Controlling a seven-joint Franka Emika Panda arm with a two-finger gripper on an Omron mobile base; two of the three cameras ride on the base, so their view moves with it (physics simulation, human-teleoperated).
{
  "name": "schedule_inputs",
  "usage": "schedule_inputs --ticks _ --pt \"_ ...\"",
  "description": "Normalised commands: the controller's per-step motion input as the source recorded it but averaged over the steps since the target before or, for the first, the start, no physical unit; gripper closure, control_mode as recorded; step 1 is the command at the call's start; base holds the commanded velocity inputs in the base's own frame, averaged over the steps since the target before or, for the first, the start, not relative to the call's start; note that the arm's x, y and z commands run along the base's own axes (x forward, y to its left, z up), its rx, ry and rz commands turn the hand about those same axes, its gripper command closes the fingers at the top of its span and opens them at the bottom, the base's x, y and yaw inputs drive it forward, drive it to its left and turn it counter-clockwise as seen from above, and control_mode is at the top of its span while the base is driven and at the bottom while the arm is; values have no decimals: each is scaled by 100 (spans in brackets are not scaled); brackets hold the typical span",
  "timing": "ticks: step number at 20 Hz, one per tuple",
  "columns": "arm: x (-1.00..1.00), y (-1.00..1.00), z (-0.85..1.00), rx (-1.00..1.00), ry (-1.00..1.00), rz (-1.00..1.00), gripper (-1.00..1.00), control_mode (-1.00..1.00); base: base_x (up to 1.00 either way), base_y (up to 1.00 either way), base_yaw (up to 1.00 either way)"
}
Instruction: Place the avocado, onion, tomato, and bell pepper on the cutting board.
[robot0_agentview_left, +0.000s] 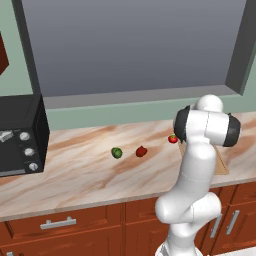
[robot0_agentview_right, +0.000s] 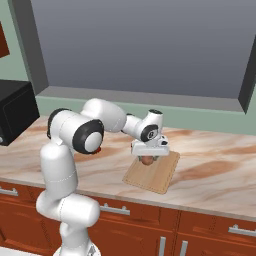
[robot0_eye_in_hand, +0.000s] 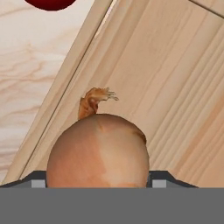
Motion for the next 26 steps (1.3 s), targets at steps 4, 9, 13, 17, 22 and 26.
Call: schedule_inputs --ticks 4,9,13,17,22,26 --pt "0 0 -26 0 2 0 -100 -100 0 0 0" --pt "0 -1 -4 0 0 0 -100 -100 0 0 0" --pt "0 0 0 0 0 0 -100 -100 0 0 0" --pt "0 0 0 0 0 0 -100 -100 0 0 0" --pt "-5 0 15 0 -6 0 -100 -100 0 0 0" --pt "-22 0 40 0 -19 0 -100 -100 0 0 0"
